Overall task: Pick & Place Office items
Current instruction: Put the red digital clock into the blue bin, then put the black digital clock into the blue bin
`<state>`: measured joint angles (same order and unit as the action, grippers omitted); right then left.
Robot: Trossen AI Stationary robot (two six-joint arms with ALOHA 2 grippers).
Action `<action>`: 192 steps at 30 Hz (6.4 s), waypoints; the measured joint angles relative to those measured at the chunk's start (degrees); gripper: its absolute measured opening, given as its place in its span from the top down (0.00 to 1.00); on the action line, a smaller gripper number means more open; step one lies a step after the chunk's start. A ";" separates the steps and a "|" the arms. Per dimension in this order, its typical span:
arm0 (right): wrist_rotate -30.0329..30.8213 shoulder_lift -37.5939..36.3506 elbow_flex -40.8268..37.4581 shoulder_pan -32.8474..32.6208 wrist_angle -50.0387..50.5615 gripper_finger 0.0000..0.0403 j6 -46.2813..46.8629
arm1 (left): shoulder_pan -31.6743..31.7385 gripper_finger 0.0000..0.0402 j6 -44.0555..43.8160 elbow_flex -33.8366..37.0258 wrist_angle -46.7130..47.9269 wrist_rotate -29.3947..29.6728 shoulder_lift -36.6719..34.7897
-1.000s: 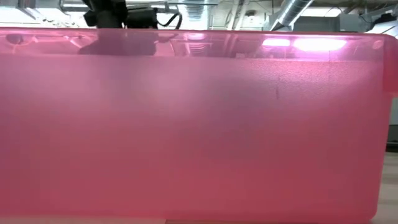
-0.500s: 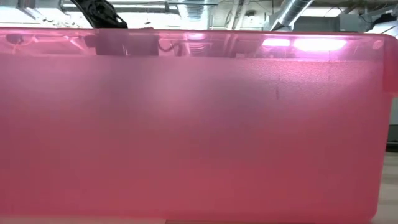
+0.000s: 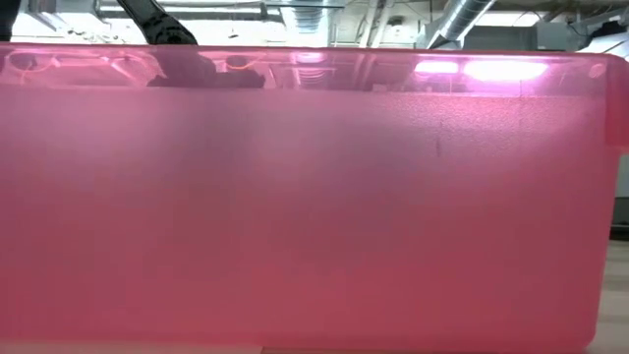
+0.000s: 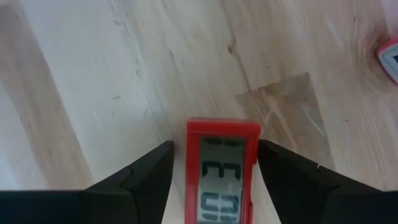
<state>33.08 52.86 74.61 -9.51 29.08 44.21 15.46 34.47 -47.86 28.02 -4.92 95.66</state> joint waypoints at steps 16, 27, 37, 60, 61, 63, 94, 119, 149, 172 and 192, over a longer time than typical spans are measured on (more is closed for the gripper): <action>-0.02 -0.04 0.00 -0.27 0.00 0.70 -0.02 | 0.72 0.65 -7.68 -1.23 -2.88 0.71 0.49; -0.02 -0.87 0.00 0.78 0.30 0.70 -0.48 | 2.89 0.65 -3.65 -23.89 -4.85 3.63 3.14; -0.03 -1.61 0.00 2.18 2.23 0.70 -0.70 | 7.34 0.65 0.06 -43.87 1.47 1.78 20.12; -0.04 -1.09 0.00 2.05 1.70 0.69 -0.45 | 9.42 0.36 -0.69 -46.73 -3.92 4.08 20.55; -0.04 -1.07 0.00 2.07 1.77 0.70 -0.46 | 9.63 0.34 -1.27 -46.64 -3.34 3.85 19.55; -0.07 -1.07 0.00 2.07 1.77 0.70 -0.48 | 10.15 0.33 -2.88 -46.65 -3.55 1.60 17.26; 2.97 1.07 -0.04 -5.21 2.10 0.69 -0.22 | -6.69 0.36 -23.24 -12.63 0.29 -7.95 -16.97; 2.91 3.50 0.00 -5.32 1.06 0.70 2.10 | -4.55 0.50 -19.81 -8.45 -16.31 -8.57 -2.03; 2.78 4.04 0.00 -5.91 0.42 0.70 4.31 | -2.29 0.87 -21.57 -8.39 -23.66 -12.04 7.52; 2.94 4.04 0.00 -5.84 0.44 0.70 1.66 | 6.09 0.87 -86.72 -8.39 -52.14 13.74 3.87; 2.97 4.04 0.00 -5.78 0.02 0.69 -0.70 | 5.07 0.85 -88.37 -11.27 -59.48 12.76 14.72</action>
<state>36.05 56.90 74.61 -15.29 29.10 43.51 20.53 -53.91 -59.13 -31.46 7.85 110.38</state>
